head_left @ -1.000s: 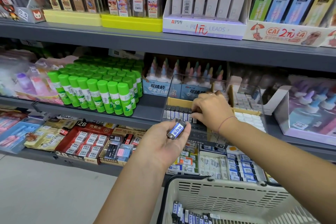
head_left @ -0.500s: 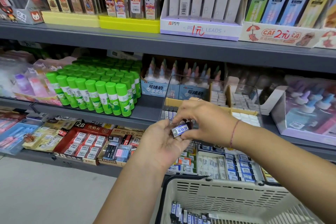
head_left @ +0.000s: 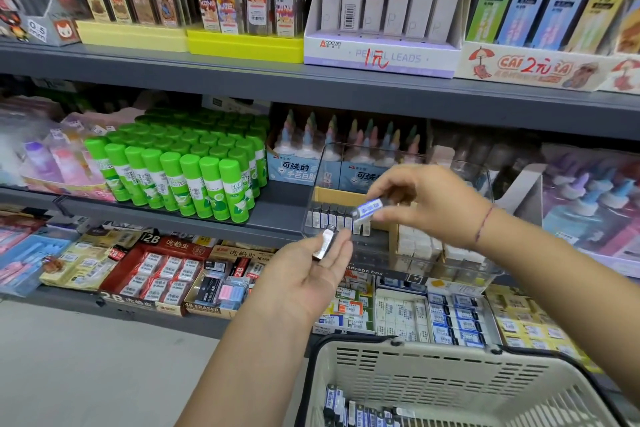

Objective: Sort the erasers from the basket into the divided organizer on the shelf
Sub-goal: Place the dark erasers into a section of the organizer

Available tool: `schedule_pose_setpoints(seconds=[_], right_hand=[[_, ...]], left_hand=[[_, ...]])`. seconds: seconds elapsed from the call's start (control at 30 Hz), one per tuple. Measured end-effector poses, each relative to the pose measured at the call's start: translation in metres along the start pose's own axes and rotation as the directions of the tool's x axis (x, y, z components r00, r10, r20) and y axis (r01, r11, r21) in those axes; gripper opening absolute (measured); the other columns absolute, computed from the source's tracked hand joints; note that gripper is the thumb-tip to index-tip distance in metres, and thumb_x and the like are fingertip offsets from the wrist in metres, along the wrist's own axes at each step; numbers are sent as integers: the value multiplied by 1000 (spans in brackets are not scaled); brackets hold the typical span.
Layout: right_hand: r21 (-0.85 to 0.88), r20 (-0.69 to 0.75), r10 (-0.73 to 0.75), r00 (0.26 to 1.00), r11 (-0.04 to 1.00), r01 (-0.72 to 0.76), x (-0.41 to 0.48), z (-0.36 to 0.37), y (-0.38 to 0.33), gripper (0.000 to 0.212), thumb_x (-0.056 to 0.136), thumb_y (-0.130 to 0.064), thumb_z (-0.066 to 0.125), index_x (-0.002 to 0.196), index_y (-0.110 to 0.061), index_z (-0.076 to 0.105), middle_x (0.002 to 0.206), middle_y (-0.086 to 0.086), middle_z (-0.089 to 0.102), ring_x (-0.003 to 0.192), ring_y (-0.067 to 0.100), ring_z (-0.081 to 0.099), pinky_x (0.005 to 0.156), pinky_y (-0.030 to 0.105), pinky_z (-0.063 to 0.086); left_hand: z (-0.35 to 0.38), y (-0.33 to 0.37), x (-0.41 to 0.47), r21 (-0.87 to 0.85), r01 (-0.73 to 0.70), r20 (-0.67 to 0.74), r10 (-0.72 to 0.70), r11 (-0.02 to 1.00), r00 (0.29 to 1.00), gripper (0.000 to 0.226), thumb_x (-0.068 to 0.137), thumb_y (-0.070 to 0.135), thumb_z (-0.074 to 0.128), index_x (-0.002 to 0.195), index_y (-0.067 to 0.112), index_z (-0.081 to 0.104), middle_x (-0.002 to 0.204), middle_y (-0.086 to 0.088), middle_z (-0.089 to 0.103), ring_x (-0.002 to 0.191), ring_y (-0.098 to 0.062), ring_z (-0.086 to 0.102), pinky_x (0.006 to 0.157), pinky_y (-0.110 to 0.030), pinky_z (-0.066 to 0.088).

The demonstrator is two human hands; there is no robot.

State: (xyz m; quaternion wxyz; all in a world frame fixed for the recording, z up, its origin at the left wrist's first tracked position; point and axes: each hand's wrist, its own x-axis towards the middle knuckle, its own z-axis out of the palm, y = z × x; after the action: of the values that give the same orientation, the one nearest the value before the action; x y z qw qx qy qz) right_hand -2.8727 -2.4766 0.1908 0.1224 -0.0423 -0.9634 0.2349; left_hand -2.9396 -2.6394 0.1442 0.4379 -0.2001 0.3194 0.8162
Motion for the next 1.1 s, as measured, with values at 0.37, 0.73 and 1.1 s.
schedule_pose_setpoints(seconds=[0.37, 0.73, 1.1], right_hand=[[-582, 145, 134, 980, 813, -25, 34, 34, 42, 25, 84, -28, 68, 108, -24, 62, 112, -3, 59, 106, 20, 55, 88, 32, 43], [-673, 162, -27, 986, 729, 130, 38, 51, 48, 12, 87, -15, 59, 93, -22, 52, 103, -1, 59, 98, 21, 56, 83, 28, 30], [70, 6, -72, 997, 995, 71, 10, 10, 5, 18, 83, -19, 72, 100, -24, 68, 93, -12, 61, 74, 2, 56, 76, 19, 48]], left_hand=[[0, 0, 0, -30, 14, 13, -14, 999, 1000, 9, 97, -4, 45, 103, -8, 50, 118, -31, 58, 97, -35, 64, 89, -43, 50], [-2, 0, 2, 6, 17, 20, -17, 1000, 1000, 23, 94, -4, 51, 117, -6, 51, 119, -28, 58, 88, -32, 68, 71, -42, 52], [-2, -10, 3, 320, -115, 56, 103, 940, 993, 24, 86, 22, 66, 100, 2, 65, 90, -13, 74, 77, -17, 72, 69, -27, 56]])
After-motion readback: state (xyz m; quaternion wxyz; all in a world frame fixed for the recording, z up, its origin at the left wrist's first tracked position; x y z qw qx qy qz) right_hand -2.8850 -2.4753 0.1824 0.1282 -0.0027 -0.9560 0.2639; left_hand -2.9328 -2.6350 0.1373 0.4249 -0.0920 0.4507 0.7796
